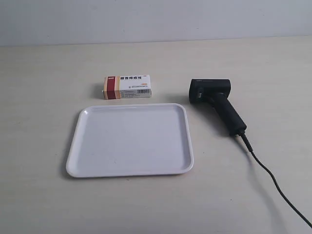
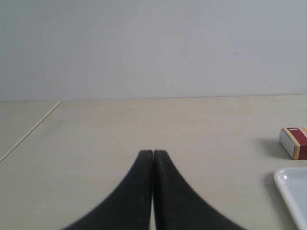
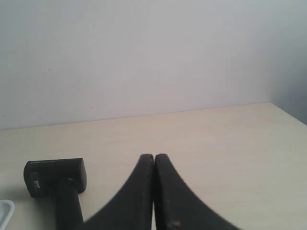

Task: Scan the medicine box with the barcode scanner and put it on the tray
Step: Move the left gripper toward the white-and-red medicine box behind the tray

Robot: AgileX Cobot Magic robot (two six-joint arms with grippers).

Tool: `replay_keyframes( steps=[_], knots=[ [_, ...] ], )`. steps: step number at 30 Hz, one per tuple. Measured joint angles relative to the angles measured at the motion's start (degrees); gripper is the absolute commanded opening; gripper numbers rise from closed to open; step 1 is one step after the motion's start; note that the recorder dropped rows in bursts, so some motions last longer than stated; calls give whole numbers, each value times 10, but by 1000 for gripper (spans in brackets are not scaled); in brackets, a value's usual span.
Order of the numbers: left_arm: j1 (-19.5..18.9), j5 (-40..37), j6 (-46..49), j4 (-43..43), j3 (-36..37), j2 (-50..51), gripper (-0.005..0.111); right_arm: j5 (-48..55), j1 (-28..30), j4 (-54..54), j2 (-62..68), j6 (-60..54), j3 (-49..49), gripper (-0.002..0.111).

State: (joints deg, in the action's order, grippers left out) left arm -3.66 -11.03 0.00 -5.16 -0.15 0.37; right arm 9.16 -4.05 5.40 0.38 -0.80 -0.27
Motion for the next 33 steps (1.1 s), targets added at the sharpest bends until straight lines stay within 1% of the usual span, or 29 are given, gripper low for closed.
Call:
replay_keyframes(
  steps=[9, 18, 20, 25, 27, 28, 31, 33],
  knots=[
    [0, 0, 0, 0, 0, 0, 3, 0, 0, 0, 0, 0, 0, 0],
    [0, 28, -5, 0, 0, 0, 3, 1, 0, 0, 0, 0, 0, 0],
    [0, 41, -32, 5, 0, 0, 3, 1, 0, 0, 0, 0, 0, 0],
    [0, 60, -172, 15, 0, 0, 3, 1, 0, 0, 0, 0, 0, 0],
    [0, 89, -208, 16, 0, 0, 2, 1, 0, 0, 0, 0, 0, 0],
    [0, 107, -220, 16, 2, 0, 0, 1, 0, 0, 0, 0, 0, 0],
    [0, 192, -244, 15, 2, 0, 0, -1, 0, 0, 0, 0, 0, 0],
    [0, 241, -239, 15, 0, 4, 0, -14, 0, 0, 0, 4, 0, 0]
  ],
)
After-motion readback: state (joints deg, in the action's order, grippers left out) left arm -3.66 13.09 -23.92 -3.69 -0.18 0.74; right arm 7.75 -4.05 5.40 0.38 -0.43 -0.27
